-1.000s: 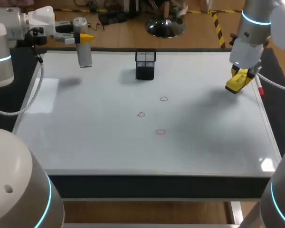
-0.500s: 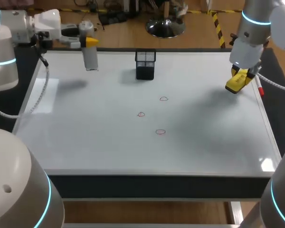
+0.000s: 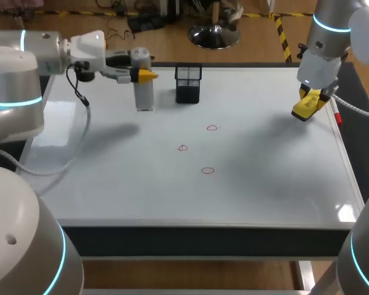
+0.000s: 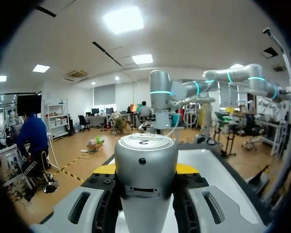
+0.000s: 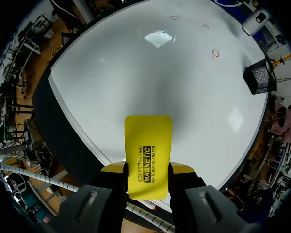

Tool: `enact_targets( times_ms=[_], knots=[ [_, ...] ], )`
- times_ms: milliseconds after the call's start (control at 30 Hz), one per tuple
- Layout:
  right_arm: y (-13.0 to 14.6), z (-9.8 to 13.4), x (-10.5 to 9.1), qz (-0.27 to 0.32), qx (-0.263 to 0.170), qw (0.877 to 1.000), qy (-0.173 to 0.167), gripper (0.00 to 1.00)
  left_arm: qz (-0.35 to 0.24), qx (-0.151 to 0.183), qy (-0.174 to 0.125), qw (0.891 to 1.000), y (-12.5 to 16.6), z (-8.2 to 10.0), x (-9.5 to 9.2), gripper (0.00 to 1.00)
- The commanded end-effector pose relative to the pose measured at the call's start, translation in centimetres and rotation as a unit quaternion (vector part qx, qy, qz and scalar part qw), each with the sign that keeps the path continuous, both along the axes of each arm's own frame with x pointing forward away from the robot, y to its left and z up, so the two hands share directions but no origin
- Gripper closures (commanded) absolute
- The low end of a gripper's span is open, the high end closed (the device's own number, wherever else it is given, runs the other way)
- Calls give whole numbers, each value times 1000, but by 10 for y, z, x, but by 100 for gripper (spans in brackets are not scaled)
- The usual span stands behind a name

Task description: Pick up the inspection probe, press it on each red-marked spot on the whiteboard one by one, put down the probe, pick up the eraser, and wipe off all the red marks.

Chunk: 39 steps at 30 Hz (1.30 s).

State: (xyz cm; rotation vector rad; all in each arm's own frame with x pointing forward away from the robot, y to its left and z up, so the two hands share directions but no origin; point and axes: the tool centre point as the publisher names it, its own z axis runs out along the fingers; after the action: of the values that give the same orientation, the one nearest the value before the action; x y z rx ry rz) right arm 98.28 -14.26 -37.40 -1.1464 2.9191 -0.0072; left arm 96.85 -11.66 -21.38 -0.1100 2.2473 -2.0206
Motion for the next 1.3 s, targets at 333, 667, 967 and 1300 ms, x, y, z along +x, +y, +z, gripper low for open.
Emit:
enact_targets(
  times_ms=[333, 667, 967, 1300],
  knots=[
    [-1, 1, 0, 1, -1, 1000, 0, 100, 2, -14, -2, 1000, -33, -11, -62, 100],
    [-1, 1, 0, 1, -1, 1000, 0, 100, -32, -37, -1, 999, -59, -31, -71, 100],
    [-1, 1, 0, 1, -1, 1000, 0, 100, -52, -35, 13, 998, -80, -45, -69, 100],
    [-1, 1, 0, 1, -1, 1000, 0, 100, -71, -32, 25, 997, -91, -56, -74, 100]
  ],
)
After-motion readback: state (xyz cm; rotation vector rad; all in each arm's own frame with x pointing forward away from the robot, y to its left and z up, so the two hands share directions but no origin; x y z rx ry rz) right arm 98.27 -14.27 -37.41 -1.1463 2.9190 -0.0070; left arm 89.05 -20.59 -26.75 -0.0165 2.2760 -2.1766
